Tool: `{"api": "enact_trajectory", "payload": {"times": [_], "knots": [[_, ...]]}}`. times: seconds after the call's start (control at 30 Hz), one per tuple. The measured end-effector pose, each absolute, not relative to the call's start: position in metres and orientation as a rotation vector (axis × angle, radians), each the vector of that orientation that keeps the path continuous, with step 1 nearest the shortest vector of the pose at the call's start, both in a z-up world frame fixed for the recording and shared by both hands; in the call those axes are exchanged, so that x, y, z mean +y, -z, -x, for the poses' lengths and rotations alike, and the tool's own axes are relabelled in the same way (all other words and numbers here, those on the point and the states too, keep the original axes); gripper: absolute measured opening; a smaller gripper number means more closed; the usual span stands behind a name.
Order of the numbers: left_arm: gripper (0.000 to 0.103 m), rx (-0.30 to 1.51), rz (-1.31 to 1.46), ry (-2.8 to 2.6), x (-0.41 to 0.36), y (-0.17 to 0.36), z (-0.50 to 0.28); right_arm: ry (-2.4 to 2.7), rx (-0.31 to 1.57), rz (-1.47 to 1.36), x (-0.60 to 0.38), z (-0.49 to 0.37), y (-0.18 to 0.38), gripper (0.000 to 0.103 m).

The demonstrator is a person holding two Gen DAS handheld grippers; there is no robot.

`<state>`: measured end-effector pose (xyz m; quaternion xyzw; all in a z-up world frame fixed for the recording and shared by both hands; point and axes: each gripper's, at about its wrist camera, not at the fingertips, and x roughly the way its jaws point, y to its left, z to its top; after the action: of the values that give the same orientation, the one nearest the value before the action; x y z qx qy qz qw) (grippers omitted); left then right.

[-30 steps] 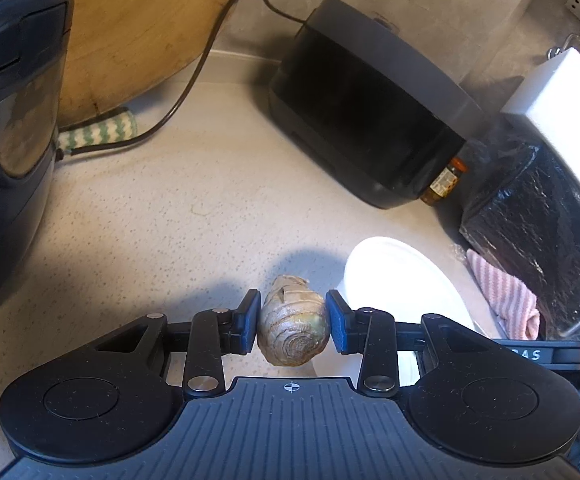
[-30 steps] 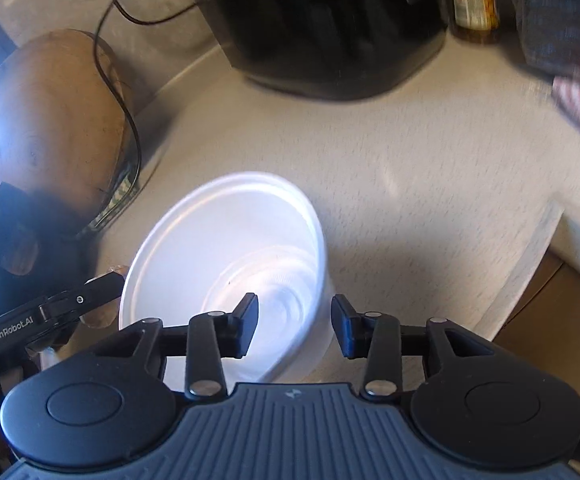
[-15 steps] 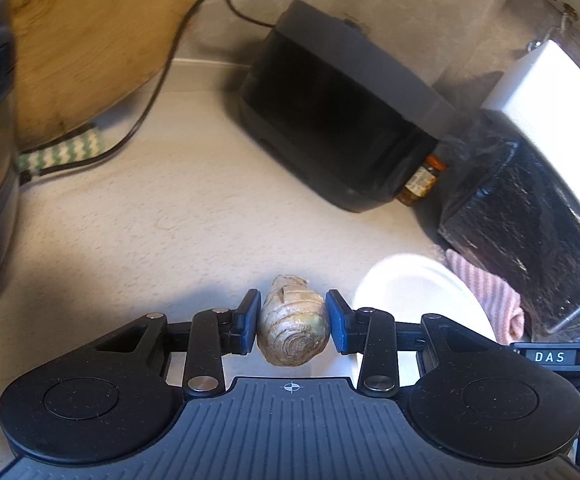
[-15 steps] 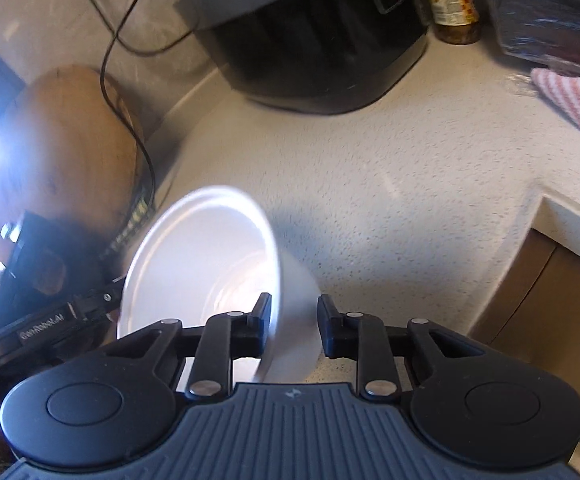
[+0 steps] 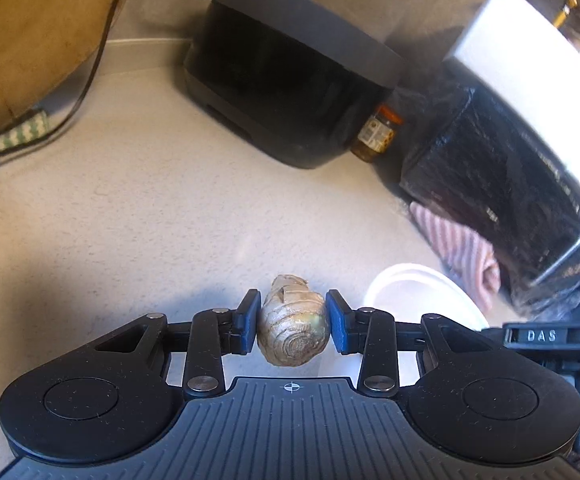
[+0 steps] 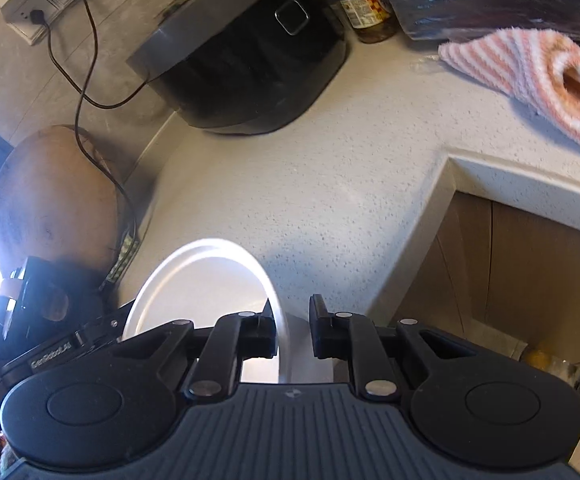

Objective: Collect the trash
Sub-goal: 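Lift the ginger and white bowl off the counter with both tools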

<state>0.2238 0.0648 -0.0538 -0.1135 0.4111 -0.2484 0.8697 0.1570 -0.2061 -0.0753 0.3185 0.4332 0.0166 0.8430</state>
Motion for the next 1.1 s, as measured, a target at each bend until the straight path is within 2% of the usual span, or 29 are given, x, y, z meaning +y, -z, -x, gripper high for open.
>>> {"api": "enact_trajectory", "payload": {"times": [0.33, 0.63, 0.7, 0.8, 1.1], "knots": [[0.041, 0.824, 0.164, 0.393, 0.096, 0.048, -0.204, -0.103, 0.952, -0.627, -0.165, -0.19, 0.086, 0.015], [0.041, 0.8, 0.194, 0.346, 0.121, 0.042, -0.194, -0.153, 0.912, -0.439, -0.124, -0.2, 0.074, 0.019], [0.041, 0.789, 0.199, 0.345, 0.123, 0.039, -0.193, -0.163, 0.903, -0.41, -0.122, -0.196, 0.071, 0.025], [0.041, 0.768, 0.22, 0.362, 0.125, 0.032, -0.188, -0.161, 0.893, -0.393, -0.122, -0.187, 0.071, 0.055], [0.041, 0.78, 0.224, 0.376, 0.123, 0.032, -0.18, -0.177, 0.986, -0.483, -0.125, -0.17, 0.098, 0.058]]}}
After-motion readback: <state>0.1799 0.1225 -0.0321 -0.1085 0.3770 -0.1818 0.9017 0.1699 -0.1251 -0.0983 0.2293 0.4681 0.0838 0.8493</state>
